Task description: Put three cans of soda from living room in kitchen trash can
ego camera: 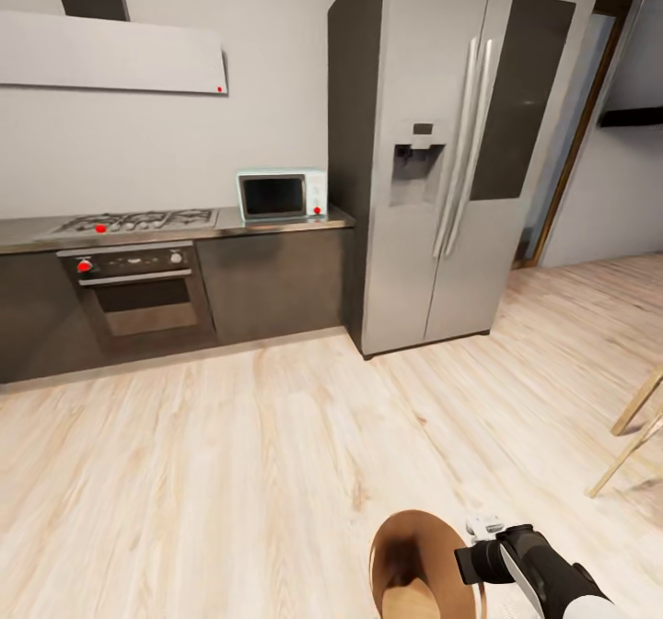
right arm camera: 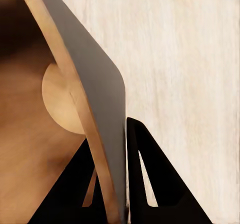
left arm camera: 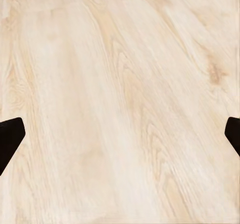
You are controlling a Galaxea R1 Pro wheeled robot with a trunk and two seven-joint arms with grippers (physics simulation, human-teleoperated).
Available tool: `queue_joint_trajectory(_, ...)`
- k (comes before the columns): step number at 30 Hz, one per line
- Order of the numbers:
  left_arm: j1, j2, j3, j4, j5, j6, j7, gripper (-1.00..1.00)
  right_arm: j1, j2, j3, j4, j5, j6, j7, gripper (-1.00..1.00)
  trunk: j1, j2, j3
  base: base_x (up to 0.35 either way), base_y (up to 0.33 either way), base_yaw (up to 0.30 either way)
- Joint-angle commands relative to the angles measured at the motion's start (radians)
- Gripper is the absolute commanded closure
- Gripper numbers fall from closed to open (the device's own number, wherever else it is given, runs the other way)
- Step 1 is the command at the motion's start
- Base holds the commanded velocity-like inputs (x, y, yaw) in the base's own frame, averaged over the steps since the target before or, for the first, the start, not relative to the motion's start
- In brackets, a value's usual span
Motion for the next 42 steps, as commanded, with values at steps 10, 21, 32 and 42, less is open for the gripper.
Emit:
queue_joint_trajectory(10,0.0,0.001,-0.001,-0.001,-0.002,0.0,0.0,-1.0,0.0,0.0,-0.002,-0.001,-0.013,0.003,0.006,1.0,0.0,0.0,0.0,0.0,-0.279,-0.244)
queue_joint_trajectory(21,0.0,0.001,-0.016,-0.001,-0.003,0.0,-0.001,-1.0,0.0,0.0,-0.002,-0.001,-0.013,0.003,0.006,1.0,0.0,0.0,0.0,0.0,-0.286,-0.247)
queue_joint_trajectory(32,0.0,-0.002,-0.02,0.001,-0.092,0.0,0.003,-1.0,0.0,0.0,-0.002,0.0,-0.012,0.003,0.006,1.0,0.0,0.0,0.0,0.0,-0.286,-0.249)
queue_joint_trajectory(42,0.0,-0.002,-0.021,0.002,-0.103,0.0,0.003,-1.0,0.0,0.0,-0.002,0.0,-0.011,0.003,0.006,1.0,0.0,0.0,0.0,0.0,-0.286,-0.25)
